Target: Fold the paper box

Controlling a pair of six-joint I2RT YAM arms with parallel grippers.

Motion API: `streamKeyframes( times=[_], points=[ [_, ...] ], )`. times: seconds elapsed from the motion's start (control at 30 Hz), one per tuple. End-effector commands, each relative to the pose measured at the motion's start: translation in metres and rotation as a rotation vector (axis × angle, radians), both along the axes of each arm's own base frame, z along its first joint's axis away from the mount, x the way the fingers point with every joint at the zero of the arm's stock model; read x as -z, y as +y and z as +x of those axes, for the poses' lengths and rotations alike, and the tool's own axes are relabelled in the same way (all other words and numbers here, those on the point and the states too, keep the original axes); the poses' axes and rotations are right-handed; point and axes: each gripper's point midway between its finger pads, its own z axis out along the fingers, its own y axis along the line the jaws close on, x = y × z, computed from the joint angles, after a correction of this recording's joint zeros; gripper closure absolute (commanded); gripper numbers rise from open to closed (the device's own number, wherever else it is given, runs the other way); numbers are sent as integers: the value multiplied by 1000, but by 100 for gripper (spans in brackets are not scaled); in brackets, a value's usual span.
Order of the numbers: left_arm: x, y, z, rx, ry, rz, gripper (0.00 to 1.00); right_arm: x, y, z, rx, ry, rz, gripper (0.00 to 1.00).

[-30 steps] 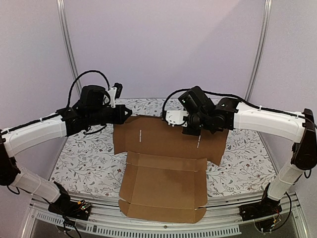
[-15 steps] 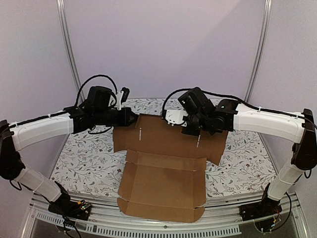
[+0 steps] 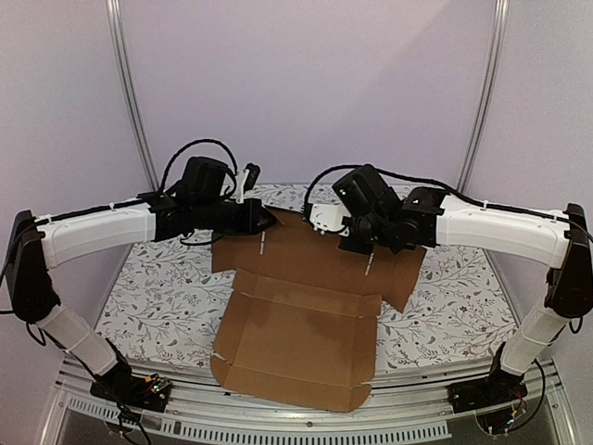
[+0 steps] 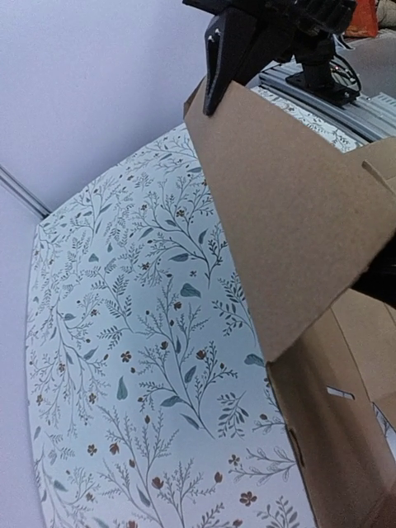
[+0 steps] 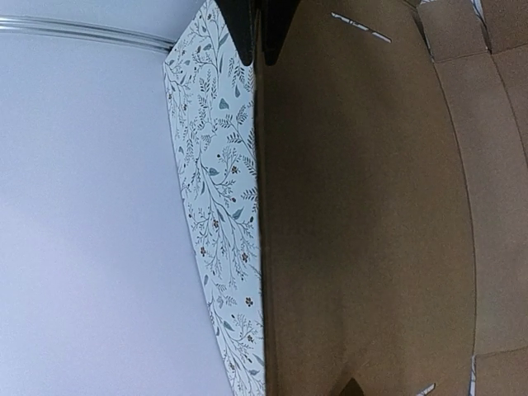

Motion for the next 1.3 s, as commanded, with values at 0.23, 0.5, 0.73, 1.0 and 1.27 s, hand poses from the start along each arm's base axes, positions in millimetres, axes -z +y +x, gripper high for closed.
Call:
streamKeyframes(
  times=[0.23, 0.5, 0.73, 1.0, 1.27],
  points=[
    [4, 20, -9, -48, 1, 97, 100, -3, 2, -7, 23, -8, 70, 100],
    [40, 54, -26, -123, 45, 196, 100, 6, -4, 5, 97, -40, 43, 100],
    [74, 82, -27, -212, 53, 311, 100, 14, -2, 9, 103, -25, 38, 100],
    [111, 98, -22, -267, 72, 416, 100, 15, -2, 6, 99, -9, 47, 100],
    [136, 105, -16, -300, 75, 477, 100, 19, -3, 4, 104, 9, 47, 100]
  ],
)
